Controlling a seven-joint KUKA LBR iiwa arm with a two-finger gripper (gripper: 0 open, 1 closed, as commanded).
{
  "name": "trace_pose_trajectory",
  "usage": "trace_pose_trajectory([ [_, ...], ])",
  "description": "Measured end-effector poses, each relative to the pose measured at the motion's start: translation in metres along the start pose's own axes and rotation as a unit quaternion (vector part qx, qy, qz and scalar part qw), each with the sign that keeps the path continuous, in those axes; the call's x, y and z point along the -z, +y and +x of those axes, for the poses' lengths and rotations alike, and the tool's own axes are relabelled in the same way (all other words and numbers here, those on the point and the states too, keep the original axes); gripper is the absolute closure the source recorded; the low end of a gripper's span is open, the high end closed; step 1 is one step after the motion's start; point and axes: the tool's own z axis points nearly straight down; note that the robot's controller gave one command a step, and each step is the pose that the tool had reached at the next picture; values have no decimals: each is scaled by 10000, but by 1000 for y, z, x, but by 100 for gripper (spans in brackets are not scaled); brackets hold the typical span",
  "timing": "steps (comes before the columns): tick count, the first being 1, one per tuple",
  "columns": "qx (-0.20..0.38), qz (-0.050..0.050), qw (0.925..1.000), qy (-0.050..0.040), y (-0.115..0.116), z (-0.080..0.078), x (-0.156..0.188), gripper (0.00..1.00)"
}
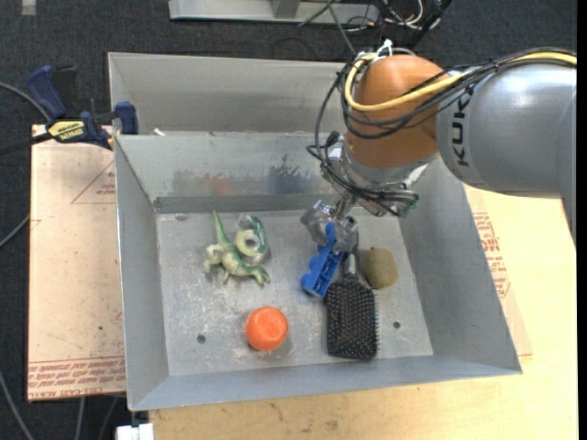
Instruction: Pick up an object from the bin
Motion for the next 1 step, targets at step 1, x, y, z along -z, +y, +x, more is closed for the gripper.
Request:
trace_pose_trajectory([
  [1,-2,18,10000,-15,-1,-1,16,100],
])
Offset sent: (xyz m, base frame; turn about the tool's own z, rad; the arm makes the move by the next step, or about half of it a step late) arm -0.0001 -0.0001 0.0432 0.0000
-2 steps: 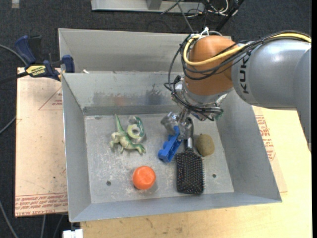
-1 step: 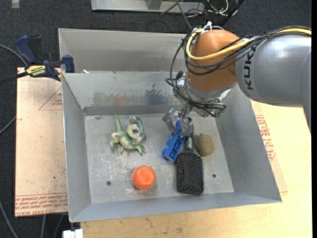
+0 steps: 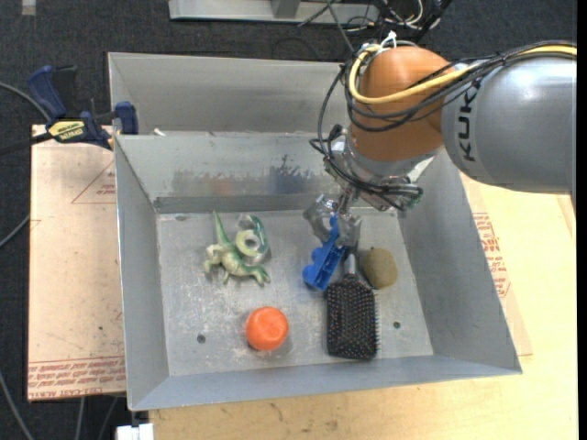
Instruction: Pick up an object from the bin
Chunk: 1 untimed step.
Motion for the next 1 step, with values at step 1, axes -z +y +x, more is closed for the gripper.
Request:
trace_pose_trajectory([
  [1,-3,3,10000,-1,0,0,8,100],
])
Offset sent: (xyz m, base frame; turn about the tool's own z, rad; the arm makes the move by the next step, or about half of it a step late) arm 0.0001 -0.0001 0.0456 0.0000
